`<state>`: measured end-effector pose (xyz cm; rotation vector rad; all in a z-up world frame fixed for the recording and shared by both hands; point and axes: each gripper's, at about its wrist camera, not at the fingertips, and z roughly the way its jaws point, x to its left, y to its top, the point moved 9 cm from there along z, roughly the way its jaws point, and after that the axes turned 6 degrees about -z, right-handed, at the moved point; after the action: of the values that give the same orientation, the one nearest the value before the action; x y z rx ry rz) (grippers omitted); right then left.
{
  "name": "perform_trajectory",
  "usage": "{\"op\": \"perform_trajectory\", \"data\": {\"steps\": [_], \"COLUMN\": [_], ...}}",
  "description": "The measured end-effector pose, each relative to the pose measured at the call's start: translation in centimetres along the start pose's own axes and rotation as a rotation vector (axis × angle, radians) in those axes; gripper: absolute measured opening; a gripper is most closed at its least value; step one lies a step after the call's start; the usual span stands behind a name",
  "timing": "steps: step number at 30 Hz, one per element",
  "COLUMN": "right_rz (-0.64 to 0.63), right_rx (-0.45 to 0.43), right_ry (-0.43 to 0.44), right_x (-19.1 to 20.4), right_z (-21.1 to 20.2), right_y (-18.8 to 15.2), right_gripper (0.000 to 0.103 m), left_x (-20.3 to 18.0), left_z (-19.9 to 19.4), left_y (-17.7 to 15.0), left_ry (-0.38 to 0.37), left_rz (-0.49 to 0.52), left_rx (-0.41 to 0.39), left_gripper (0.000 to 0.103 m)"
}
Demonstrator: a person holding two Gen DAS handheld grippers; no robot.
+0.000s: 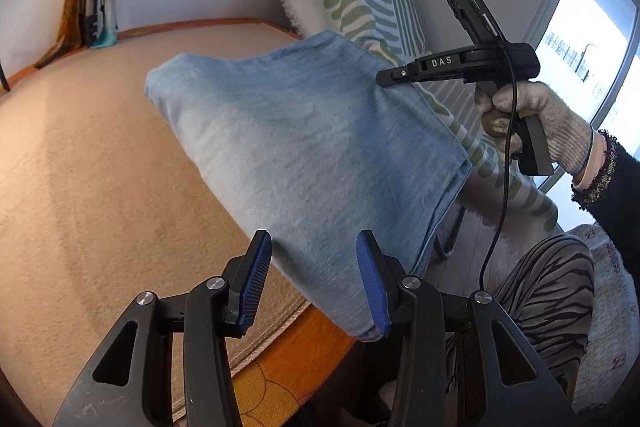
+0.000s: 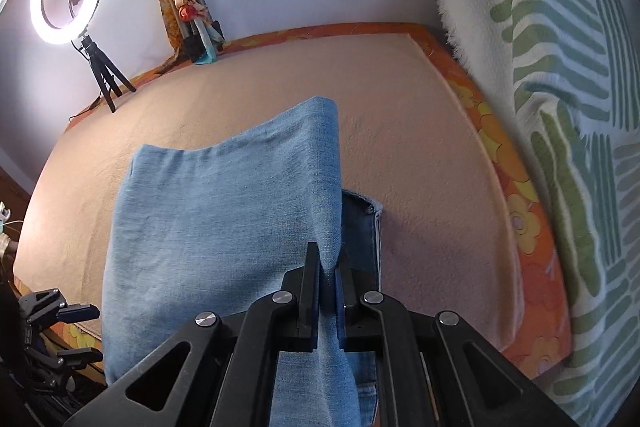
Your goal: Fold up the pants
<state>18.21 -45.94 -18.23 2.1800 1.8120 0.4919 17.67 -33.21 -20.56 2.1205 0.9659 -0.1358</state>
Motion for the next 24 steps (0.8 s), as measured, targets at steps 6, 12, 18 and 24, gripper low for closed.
{"op": "perform_trajectory", "data": {"steps": [6,12,18,24], "right_rz": [0.028,0.071,0.099,0.102], "right_rx": [0.034,0.034,0.01,-0.1], "right_ry": [-0.002,0.035,0.103,0.07], "right_x": [-0.9,-2.0,-2.5,-3.3], "right_z": [2.5,3.9,3.7,0.8], "right_y": [-1.4,-2.6,-2.8,-1.1], "right_gripper": [0.007,0.013,0.021,0.034], "left_x": [0.0,1.4,3.1,3.1], "left_z": [0.2,-0.3,-0.7,-0.9], "left_y": [-0.1,0.8,2.2,3.4], "left_ry": [0.0,0.016,0.077,0.151], "left_rz": [-0.006,-0.061,-0.12,-0.064], "left_rx": [0.009,-0.001,-0.021,-0.055], "left_gripper": [0.041,0.044,0.054,0.058]}}
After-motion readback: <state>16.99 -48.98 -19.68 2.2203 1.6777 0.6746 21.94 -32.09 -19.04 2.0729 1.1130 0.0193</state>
